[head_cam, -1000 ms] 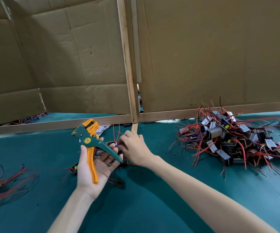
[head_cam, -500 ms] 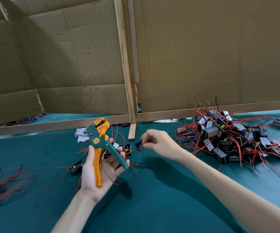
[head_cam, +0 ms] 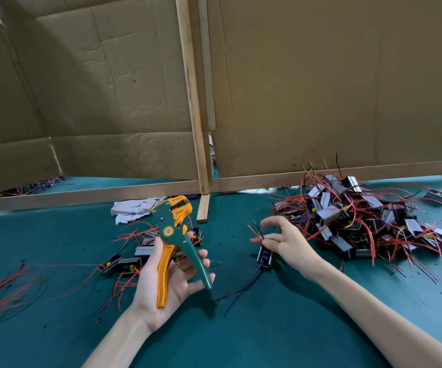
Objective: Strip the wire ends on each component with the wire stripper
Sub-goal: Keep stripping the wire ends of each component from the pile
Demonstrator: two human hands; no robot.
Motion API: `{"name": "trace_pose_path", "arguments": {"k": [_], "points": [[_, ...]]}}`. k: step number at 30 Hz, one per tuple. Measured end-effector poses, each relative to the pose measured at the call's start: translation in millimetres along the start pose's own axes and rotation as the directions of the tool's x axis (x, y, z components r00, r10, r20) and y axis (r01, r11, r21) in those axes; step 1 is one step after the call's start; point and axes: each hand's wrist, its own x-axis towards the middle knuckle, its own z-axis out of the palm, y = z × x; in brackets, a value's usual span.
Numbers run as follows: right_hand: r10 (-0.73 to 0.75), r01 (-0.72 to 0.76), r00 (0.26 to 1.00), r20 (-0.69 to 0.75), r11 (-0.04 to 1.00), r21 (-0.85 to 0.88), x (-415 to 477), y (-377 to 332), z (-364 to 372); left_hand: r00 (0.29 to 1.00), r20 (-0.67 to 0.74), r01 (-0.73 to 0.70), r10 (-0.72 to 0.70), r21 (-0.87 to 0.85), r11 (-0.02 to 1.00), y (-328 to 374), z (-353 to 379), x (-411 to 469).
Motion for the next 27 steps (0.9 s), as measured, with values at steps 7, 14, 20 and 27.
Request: {"name": "trace_pose_path", "arguments": {"k": [7, 14, 20, 27], "points": [[-0.018, 0.013, 0.999, -0.036, 0.989, -0.15, -8, -4, 4, 0.997, 0.029, 0.072, -0.075, 0.081, 0.994, -9, 5, -1], [-0.011, -0.005, 0.999, 0.047, 0.949, 0.315, -21, -19, 5, 0.994, 0.045, 0.096, -0.101, 0.104, 0.99, -11, 4, -4], [0.11, -0.171, 0.981, 0.158, 0.877, 0.45, -25, -31, -2, 0.988, 0.073, 0.134, -0.14, 0.085, 0.987, -8, 7, -6], [0.091, -0.217, 0.959, 0.267, 0.844, 0.491, -32, -39, -5, 0.993, 0.019, 0.103, -0.114, 0.298, 0.949, -8, 32, 4]]}}
